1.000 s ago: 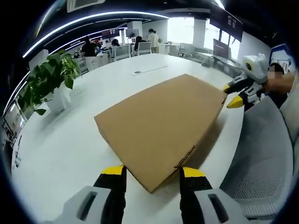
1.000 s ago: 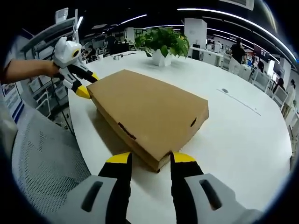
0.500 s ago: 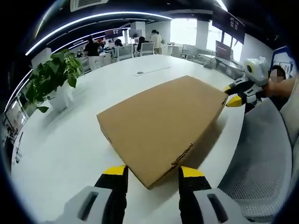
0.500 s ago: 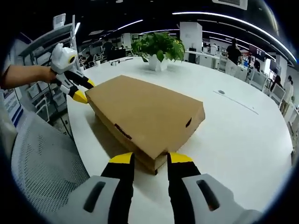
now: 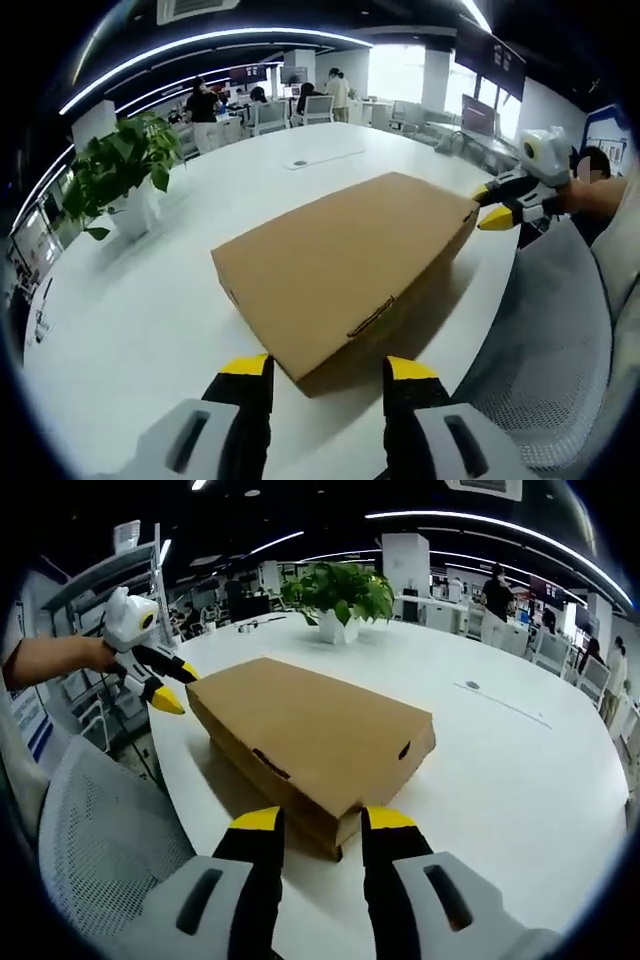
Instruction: Operate the shoe box by opening the lid, removing the specified soft item, and placing it in the target area until the item is outside and the box remains undamaged.
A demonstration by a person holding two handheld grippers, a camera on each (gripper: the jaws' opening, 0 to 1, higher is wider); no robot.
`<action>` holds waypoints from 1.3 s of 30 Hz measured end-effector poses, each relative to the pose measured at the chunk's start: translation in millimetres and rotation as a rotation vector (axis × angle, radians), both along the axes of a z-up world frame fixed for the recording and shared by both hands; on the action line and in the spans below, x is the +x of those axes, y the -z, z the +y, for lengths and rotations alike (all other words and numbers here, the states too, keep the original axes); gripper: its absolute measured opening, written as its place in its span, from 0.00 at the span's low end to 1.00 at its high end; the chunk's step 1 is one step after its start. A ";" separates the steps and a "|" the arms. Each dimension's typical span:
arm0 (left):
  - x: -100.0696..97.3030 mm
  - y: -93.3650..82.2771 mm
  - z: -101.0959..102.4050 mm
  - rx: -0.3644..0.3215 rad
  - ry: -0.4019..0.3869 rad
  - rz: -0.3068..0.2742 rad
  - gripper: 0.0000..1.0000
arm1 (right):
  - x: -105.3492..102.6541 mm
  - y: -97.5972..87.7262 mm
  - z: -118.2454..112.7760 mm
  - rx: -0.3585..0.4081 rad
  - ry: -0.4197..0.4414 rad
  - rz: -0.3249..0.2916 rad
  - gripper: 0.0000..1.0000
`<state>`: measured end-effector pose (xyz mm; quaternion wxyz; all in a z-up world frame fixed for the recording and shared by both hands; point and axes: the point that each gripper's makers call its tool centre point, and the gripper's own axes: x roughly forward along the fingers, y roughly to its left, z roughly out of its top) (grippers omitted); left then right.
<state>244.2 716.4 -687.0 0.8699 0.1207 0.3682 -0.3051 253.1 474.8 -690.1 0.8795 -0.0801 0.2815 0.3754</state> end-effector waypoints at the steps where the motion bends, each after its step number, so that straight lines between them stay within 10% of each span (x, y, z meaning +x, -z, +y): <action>1: 0.5 -2.7 0.3 -0.004 -0.003 -0.003 0.43 | 0.0 -1.9 0.1 0.003 0.000 -0.003 0.28; 39: 29.4 -78.2 -2.4 -0.036 -0.010 -0.144 0.47 | 29.3 -83.4 6.3 0.080 -0.024 -0.150 0.36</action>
